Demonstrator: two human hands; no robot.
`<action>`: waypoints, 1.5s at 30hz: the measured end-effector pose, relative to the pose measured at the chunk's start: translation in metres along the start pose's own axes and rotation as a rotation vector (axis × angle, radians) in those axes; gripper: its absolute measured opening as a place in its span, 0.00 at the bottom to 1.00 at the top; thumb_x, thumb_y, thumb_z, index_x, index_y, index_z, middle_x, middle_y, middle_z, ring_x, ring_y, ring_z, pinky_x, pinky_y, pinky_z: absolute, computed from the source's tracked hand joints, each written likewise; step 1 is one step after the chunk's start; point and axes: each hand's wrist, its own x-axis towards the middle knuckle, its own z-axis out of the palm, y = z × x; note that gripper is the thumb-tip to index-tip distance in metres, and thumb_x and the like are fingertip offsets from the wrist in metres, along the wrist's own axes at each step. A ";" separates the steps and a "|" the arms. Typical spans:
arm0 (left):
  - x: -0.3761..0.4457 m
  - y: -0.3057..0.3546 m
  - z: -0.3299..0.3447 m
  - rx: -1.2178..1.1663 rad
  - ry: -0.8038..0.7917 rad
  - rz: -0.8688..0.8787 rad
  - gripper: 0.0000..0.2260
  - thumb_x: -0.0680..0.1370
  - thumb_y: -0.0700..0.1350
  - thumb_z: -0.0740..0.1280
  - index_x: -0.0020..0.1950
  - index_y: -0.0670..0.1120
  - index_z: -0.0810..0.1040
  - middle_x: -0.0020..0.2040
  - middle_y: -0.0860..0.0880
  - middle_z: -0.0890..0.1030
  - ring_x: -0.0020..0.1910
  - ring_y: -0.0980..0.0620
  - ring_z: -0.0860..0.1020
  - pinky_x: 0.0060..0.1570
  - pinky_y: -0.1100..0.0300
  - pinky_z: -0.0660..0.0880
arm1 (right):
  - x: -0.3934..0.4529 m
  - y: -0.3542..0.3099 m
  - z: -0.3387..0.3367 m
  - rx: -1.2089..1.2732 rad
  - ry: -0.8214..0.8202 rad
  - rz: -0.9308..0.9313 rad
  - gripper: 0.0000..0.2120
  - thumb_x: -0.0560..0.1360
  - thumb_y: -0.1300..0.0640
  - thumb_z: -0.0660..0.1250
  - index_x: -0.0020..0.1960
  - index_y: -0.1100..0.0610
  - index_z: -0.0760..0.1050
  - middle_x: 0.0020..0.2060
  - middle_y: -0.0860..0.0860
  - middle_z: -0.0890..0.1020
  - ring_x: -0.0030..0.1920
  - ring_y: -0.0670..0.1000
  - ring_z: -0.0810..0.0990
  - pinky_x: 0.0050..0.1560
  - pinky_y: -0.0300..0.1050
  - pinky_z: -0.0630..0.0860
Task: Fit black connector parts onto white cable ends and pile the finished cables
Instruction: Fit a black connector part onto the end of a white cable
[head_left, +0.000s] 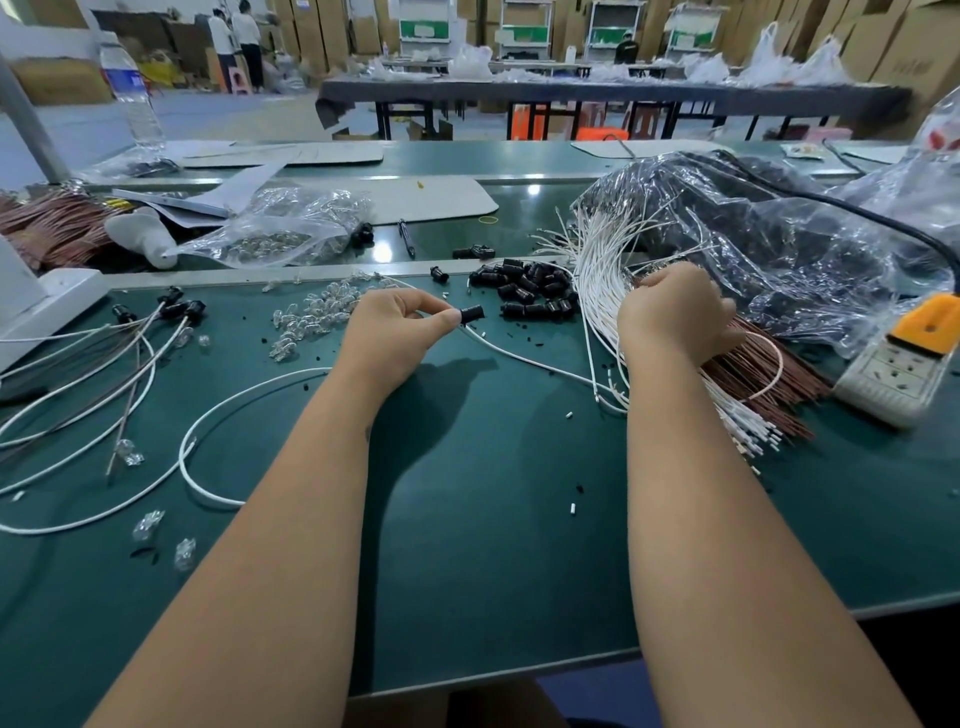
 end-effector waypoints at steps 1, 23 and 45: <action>0.000 0.000 0.000 0.002 -0.002 0.000 0.05 0.75 0.48 0.72 0.39 0.53 0.82 0.22 0.62 0.73 0.22 0.62 0.66 0.28 0.68 0.64 | -0.002 -0.002 0.001 0.004 0.081 -0.028 0.12 0.76 0.62 0.62 0.56 0.54 0.80 0.61 0.56 0.77 0.63 0.59 0.69 0.63 0.53 0.65; 0.008 -0.003 -0.001 -0.291 0.321 0.105 0.05 0.81 0.44 0.64 0.45 0.50 0.75 0.35 0.53 0.73 0.26 0.64 0.68 0.28 0.71 0.67 | -0.063 -0.065 0.010 1.207 0.028 -0.504 0.06 0.81 0.66 0.54 0.48 0.58 0.66 0.42 0.60 0.76 0.38 0.55 0.82 0.42 0.47 0.81; 0.002 0.004 0.000 -0.029 0.285 0.096 0.05 0.80 0.46 0.63 0.48 0.45 0.73 0.30 0.48 0.75 0.28 0.50 0.69 0.27 0.64 0.64 | -0.068 -0.060 0.039 1.113 -0.946 -0.122 0.04 0.79 0.64 0.64 0.45 0.59 0.72 0.33 0.53 0.78 0.28 0.49 0.80 0.31 0.40 0.78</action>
